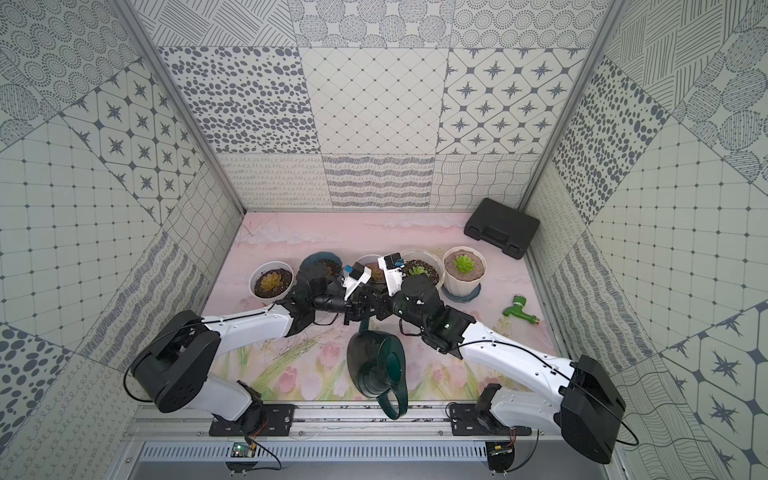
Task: Water the succulent around the soil edge
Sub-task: Adjust the watering can.
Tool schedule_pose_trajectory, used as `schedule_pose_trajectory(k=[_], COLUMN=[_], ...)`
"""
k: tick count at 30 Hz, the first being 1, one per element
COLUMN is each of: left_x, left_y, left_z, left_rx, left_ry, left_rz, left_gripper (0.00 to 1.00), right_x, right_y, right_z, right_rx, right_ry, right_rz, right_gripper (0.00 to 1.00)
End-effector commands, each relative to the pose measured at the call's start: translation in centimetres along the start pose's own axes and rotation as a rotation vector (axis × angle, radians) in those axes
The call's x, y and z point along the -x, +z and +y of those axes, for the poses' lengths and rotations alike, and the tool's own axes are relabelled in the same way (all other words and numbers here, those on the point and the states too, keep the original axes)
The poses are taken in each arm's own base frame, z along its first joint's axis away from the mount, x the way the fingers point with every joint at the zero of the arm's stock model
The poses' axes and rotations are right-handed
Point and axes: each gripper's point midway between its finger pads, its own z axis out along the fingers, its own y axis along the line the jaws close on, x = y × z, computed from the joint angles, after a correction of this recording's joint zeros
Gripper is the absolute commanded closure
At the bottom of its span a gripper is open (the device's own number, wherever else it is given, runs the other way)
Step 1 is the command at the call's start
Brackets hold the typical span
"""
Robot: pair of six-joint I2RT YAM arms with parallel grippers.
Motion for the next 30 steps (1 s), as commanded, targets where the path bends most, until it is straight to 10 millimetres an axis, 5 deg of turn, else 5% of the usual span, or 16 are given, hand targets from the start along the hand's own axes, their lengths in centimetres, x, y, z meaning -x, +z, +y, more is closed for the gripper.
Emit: schedule_pose_trajectory(k=[1,5,9,12,15,23,30], left_x=[1.9,2.3,2.5,3.1,2.7,-3.6,-6.0], left_y=[0.5,-0.1,-1.7,-4.0,-5.3,-5.9,-4.0], left_z=[-0.7,-0.1,0.8,1.0,-1.0,-7.5,-8.4], left_rx=[-0.001,0.081,0.252,0.410,0.469,0.571,0.657], left_ry=[0.109,0.128,0.156,0.162,0.180,0.166,0.226], left_rz=[-0.051,-0.079,-0.121,-0.166,-0.187,-0.102,-0.068], left_gripper=[0.52,0.33,0.01,0.01,0.01,0.01,0.06], right_x=[0.8,1.1,1.2,1.5,1.4,-0.5,-2.1], right_y=[-0.9,-2.3,-4.5,-6.7,-9.0,-17.4,-20.6], right_z=[-3.5,-5.9,-8.5,-10.5,-13.0,-19.4,-20.6], right_rx=[-0.207,-0.364,-0.530,-0.653,-0.755,-1.068,-1.184], right_ry=[0.052,0.037,0.008,-0.029,0.016,0.302,0.501], right_rz=[-0.037,-0.033,-0.045,-0.062,-0.099,-0.349,-0.448], right_gripper=[1.00,1.00,1.00,1.00,1.00,1.00,1.00])
